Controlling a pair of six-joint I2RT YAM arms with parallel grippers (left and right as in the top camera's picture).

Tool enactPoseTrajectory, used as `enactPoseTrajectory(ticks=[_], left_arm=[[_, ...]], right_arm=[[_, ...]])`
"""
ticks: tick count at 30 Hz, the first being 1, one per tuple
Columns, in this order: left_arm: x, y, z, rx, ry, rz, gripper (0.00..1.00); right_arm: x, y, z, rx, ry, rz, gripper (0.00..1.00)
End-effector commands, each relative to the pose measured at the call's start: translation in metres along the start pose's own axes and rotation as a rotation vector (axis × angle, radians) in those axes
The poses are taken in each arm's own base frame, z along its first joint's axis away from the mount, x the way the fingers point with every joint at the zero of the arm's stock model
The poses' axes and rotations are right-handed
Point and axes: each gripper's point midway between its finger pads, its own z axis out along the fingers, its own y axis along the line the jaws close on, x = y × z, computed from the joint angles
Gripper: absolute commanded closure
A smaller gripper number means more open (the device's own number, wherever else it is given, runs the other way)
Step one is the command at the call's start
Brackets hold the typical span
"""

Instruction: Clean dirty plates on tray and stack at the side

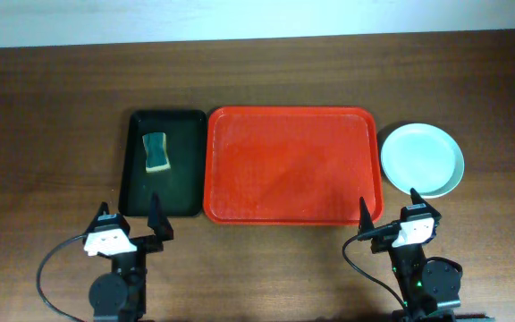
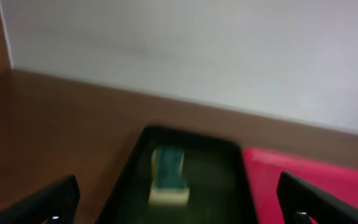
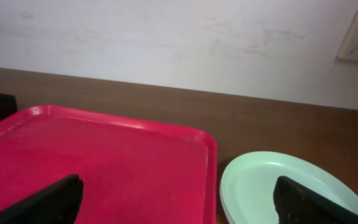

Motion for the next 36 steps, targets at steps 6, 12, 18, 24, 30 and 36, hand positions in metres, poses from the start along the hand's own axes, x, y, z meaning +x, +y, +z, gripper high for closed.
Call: enactPoseTrajectory(ticks=[6, 12, 18, 24, 30, 36], left_arm=[[0.006, 0.005, -0.005, -0.014, 0.012, 0.088, 0.01], [0.013, -0.014, -0.006, 0.104, 0.029, 0.316, 0.01], [0.015, -0.023, -0.007, 0.14, 0.025, 0.391, 0.01], [0.015, -0.024, -0.007, 0.144, 0.025, 0.39, 0.01], [0.015, -0.024, -0.007, 0.143, 0.025, 0.39, 0.01], [0.015, -0.024, -0.007, 0.143, 0.026, 0.39, 0.01]], right_arm=[[0.001, 0.001, 0.0, -0.007, -0.001, -0.006, 0.02], [0.001, 0.001, 0.0, -0.007, -0.001, -0.007, 0.02], [0.001, 0.001, 0.0, -0.007, -0.001, -0.006, 0.02], [0.001, 0.001, 0.0, -0.008, -0.001, -0.006, 0.02], [0.001, 0.001, 0.0, -0.007, -0.001, -0.007, 0.02], [0.001, 0.001, 0.0, -0.007, -0.001, -0.006, 0.02]])
